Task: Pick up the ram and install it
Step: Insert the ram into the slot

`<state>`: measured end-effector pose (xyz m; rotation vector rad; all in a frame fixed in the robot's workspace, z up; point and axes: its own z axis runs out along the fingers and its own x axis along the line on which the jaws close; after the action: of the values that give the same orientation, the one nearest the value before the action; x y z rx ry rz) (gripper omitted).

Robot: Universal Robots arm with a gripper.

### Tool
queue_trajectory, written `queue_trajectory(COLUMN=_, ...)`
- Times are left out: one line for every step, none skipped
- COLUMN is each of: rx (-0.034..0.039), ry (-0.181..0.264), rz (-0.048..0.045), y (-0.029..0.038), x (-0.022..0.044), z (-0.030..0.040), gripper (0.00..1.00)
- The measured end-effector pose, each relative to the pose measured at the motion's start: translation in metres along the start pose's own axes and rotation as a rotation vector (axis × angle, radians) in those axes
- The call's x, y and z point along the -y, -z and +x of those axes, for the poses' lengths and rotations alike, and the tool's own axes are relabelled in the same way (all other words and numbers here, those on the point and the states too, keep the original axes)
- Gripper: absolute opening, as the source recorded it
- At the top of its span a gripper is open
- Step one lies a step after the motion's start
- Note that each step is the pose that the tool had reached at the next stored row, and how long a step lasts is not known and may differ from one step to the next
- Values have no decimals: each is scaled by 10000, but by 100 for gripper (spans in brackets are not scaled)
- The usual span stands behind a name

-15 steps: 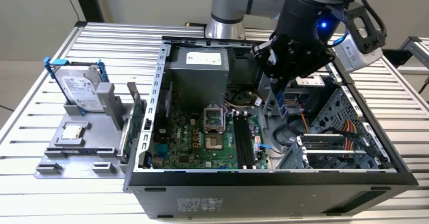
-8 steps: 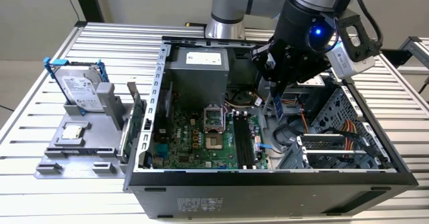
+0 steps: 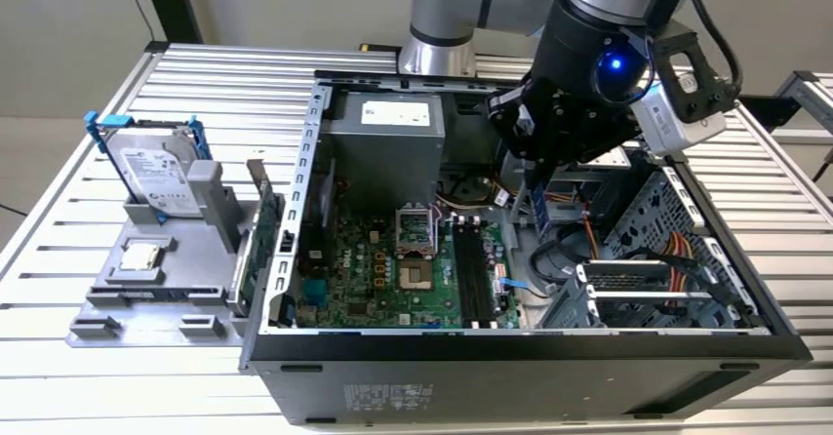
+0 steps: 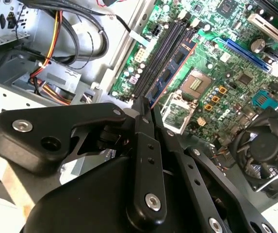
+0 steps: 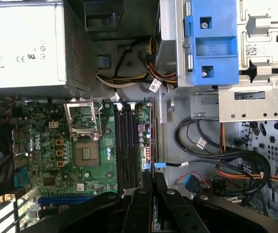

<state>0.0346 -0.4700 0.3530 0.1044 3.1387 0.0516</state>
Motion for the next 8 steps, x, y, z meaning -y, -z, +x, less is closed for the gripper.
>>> queue_trajectory(rx=0, ry=0, rz=1, y=-1, x=0, z=0, gripper=0)
queue_trajectory(rx=1, ry=0, rz=-2, y=-6, x=0, z=0, gripper=0)
queue_trajectory(rx=0, ry=-2, rz=-3, y=-11, x=0, z=0, gripper=0)
queue_trajectory(rx=0, ry=-5, rz=-1, y=-17, x=1, z=0, gripper=0)
queue_trajectory(rx=0, ry=-9, rz=-1, y=-26, x=1, z=0, gripper=0)
queue_trajectory(rx=0, ry=-13, rz=0, y=-37, x=1, z=0, gripper=0)
queue_trajectory(rx=0, ry=-18, rz=0, y=-49, x=2, z=0, gripper=0)
queue_trajectory(rx=0, ry=-23, rz=-1, y=-63, x=2, z=0, gripper=0)
